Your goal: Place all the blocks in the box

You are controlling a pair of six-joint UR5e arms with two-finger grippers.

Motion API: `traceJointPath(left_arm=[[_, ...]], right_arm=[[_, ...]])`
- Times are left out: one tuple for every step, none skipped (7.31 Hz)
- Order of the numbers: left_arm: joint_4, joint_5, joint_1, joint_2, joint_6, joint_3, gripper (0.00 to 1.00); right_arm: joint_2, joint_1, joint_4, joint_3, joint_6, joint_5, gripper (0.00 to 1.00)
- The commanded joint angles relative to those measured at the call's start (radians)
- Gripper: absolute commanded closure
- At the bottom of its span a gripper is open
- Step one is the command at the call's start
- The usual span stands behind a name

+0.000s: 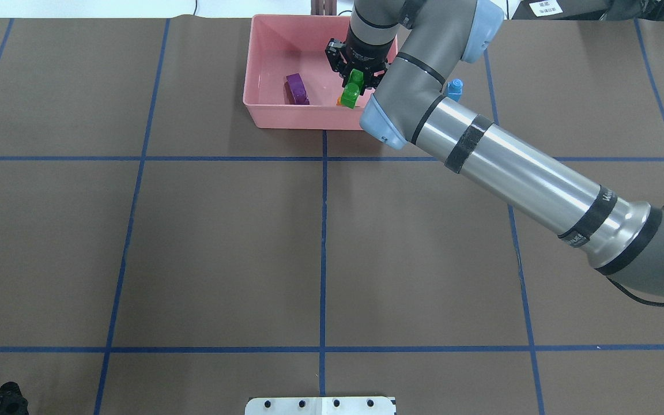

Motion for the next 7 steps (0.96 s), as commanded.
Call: traceJointPath(left_arm=[[0.0,0.0,0.006,0.002,-0.002,0.016,0.37],[0.0,-0.001,0.006,0.002,-0.005,0.013,0.5],[0.0,-0.001,0.004,0.002,-0.005,0.013,0.98],[0.0,-0.001,0.001,0.002,-0.006,0.005,1.0],[0.0,-0.013,-0.02,0.03,-0.029,-0.054,1.0],[0.001,-0.032,-0.084,0.053,-0.035,-0.144,1.0],[0.001,-0.108,-0.203,0.029,-0.031,-0.156,1.0]], right_arm=[[0.005,-0.004,0.039,-0.013,0.004,-0.014,0.0],[0.007,0.015,0.039,-0.012,0.004,-0.008,0.0],[0.005,0.051,0.037,-0.003,-0.005,0.021,0.0],[-0.006,0.094,0.035,-0.003,-0.027,0.069,0.0],[-0.015,0.142,0.029,-0.001,-0.05,0.105,0.0],[-0.094,0.207,0.037,0.025,-0.083,0.167,0.0],[-0.183,0.241,0.04,0.074,-0.195,0.177,0.0]])
